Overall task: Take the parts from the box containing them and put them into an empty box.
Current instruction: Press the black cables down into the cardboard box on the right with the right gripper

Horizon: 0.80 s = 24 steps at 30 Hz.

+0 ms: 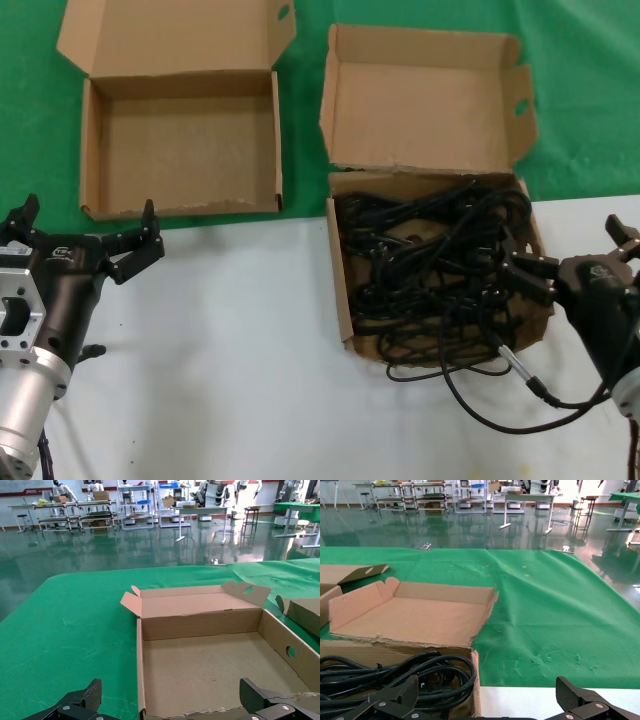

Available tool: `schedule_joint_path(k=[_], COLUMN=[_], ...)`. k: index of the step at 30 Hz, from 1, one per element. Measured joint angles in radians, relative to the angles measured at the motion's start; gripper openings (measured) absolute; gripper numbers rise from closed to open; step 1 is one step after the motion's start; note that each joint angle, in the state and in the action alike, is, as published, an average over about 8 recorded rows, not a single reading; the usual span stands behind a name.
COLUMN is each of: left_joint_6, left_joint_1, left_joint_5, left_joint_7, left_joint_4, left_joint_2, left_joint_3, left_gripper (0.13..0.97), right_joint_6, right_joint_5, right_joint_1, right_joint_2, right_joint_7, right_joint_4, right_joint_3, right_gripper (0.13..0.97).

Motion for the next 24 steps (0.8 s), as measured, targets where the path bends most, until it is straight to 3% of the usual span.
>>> schedule_joint_path(k=[24], left_joint_6=[0.0], left_joint_1=[0.0], left_joint_5=[0.0], left_joint_7=[0.0], left_joint_4=[0.0], left_joint_2=[0.0], left_joint_3=[0.0], left_gripper=[0.928], right_joint_6=[0.0], right_joint_5=[0.0], right_joint_1=[0.0], right_joint_2=[0.0], right_joint_7=[0.0], right_joint_4=[0.0], right_joint_3=[0.0], right_gripper=[0.966])
